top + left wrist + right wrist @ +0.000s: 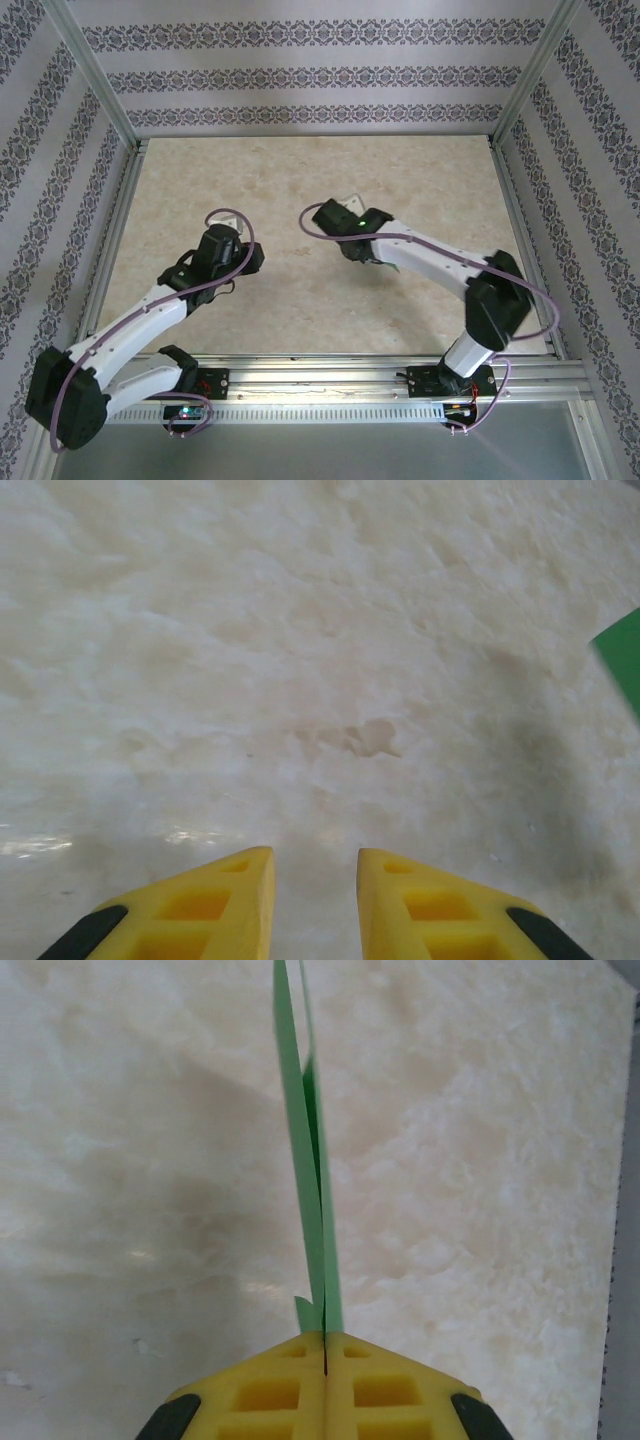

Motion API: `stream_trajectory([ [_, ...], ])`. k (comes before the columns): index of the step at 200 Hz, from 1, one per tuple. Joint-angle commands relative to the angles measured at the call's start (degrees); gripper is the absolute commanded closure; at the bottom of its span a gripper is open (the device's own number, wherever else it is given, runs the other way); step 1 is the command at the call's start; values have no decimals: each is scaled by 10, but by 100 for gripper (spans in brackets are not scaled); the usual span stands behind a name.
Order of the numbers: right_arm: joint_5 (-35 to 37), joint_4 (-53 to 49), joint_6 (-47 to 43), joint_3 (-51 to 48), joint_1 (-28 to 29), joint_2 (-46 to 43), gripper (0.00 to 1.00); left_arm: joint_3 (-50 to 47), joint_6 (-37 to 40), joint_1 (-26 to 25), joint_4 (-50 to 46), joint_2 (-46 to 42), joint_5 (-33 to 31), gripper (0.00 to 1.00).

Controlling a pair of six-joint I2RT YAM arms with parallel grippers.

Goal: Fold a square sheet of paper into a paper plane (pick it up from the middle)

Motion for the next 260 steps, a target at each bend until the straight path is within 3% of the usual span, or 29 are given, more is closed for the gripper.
stream_trajectory([
  [1,8,-34,39,34,29,51,100,-12,-19,15,-50,-43,-47,73],
  [50,-106,-20,91,119,71,178,99,-14,-19,30,-99,-93,-70,72],
  [78,-207,15,102,146,71,199,88,-8,-18,33,-102,-90,-64,71],
  [104,-342,81,98,134,52,175,73,0,-16,34,-96,-76,-43,71],
  [138,-514,257,150,-15,-15,52,58,3,-4,35,-56,-41,34,66],
  [151,-565,311,160,-73,-55,16,60,5,-2,35,-29,-12,84,66],
  [197,-728,515,245,-280,-210,-29,88,48,-33,32,60,159,282,76],
  [260,-770,512,214,-303,-249,14,93,85,-85,28,130,281,348,75],
])
